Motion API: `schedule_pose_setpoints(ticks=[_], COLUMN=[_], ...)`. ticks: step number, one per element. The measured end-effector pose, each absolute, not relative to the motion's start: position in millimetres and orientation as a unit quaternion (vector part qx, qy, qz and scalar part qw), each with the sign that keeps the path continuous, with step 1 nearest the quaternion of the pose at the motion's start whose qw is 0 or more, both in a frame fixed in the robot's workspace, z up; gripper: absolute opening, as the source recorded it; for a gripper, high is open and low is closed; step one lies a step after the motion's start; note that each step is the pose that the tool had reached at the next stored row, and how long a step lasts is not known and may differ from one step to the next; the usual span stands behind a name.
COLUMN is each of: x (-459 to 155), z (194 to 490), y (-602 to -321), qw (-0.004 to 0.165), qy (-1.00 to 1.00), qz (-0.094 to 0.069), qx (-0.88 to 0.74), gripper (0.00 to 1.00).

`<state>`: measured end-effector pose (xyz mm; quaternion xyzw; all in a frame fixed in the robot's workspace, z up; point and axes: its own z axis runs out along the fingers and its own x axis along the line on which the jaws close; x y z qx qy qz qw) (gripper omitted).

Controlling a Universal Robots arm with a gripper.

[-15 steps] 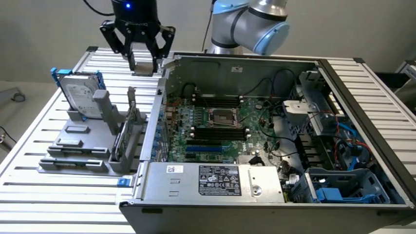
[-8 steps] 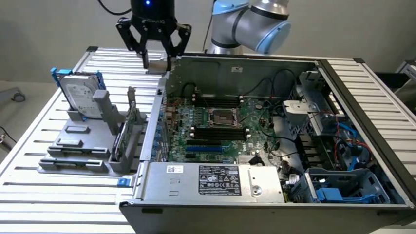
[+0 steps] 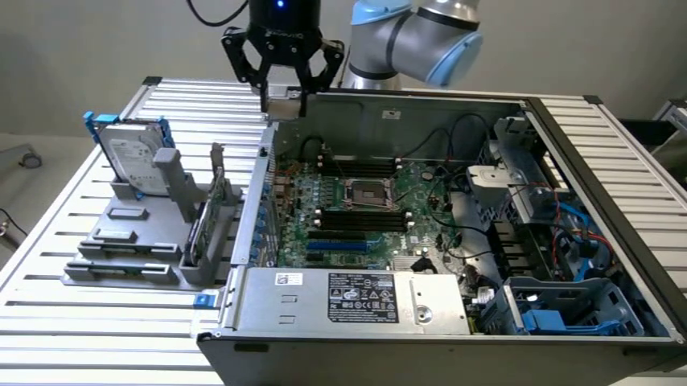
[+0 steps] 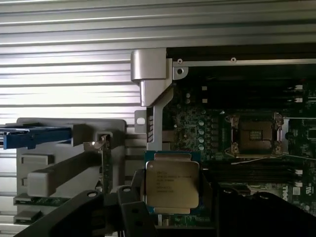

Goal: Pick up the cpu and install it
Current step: 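Pick up the cpu and move it towards the insertion slot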

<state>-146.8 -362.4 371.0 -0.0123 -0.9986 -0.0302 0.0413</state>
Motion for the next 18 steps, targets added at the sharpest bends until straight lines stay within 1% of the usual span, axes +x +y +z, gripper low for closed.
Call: schedule_pose_setpoints(ticks=[9,18], x=[-106.0,-71.9], z=[368.5,366.5], y=[-358.5,-358.2], qw=[0.043,0.043], qy=[-0.998,-0.998], qz=[-0.032,-0.045], qx=[-0.012,-0.012], gripper=[0.55,0.55])
